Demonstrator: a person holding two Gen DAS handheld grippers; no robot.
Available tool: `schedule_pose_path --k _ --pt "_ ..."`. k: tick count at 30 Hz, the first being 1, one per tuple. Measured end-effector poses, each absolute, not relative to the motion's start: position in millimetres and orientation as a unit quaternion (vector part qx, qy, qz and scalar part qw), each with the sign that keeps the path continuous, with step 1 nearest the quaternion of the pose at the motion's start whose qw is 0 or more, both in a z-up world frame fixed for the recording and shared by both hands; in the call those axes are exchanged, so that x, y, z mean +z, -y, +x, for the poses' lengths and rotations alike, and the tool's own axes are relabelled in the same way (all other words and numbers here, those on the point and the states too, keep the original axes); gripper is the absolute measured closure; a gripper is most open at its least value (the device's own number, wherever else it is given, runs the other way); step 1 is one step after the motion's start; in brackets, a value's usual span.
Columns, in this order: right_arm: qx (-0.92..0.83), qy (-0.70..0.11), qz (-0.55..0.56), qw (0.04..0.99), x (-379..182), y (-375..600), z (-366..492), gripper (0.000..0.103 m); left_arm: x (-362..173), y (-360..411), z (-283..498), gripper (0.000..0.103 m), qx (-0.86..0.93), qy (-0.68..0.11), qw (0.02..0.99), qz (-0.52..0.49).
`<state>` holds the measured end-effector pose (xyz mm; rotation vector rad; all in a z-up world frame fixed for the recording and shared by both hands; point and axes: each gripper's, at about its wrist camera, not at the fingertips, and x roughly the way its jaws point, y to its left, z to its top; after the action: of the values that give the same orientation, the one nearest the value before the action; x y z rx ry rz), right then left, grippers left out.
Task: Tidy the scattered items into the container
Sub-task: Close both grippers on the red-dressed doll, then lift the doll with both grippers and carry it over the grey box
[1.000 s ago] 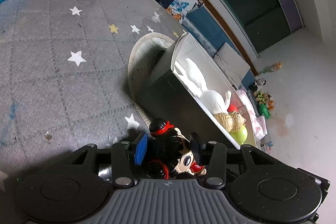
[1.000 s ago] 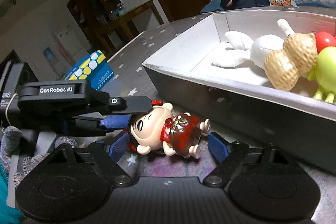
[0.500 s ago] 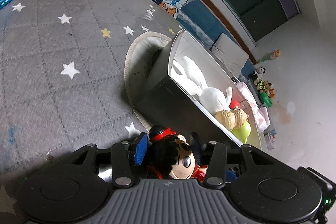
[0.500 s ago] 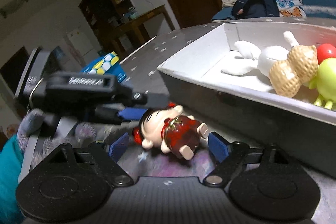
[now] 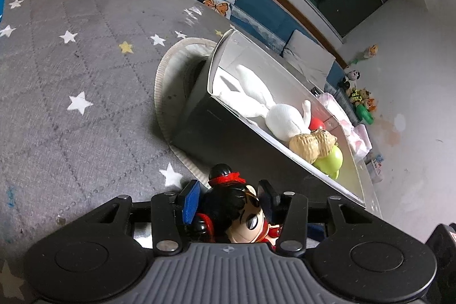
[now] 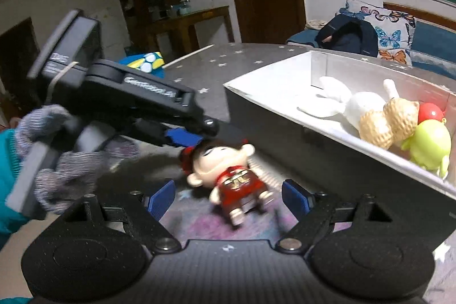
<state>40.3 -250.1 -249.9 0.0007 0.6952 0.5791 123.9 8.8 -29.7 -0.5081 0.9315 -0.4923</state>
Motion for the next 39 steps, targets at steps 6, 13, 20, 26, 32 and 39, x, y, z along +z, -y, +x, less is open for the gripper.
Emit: schedule_pose_path --k 6,13,20,26,32,39 --pt "0.289 -0.347 -0.011 0.892 -255 243 53 0.023 -29 -15 122 0.056 -0.23 -0.44 0.831 -0.253" --pt "0.303 -0.35 -0.023 0.886 -254 238 42 0.026 -29 -21 119 0.056 -0.231 -0.44 0.827 -0.262" --pt "0.294 -0.355 -0.034 0.887 -253 233 48 0.035 -30 -16 122 0.056 -0.234 -0.444 0.827 -0.254" --pt "0.278 -0.369 -0.047 0.886 -264 229 53 0.045 -33 -14 121 0.056 -0.231 -0.442 0.828 -0.258" --pt "0.267 -0.368 -0.048 0.889 -267 232 51 0.051 -36 -16 119 0.056 -0.225 -0.439 0.826 -0.273" --pt "0.264 -0.359 -0.057 0.893 -265 230 44 0.051 -32 -18 111 0.059 -0.223 -0.435 0.829 -0.272"
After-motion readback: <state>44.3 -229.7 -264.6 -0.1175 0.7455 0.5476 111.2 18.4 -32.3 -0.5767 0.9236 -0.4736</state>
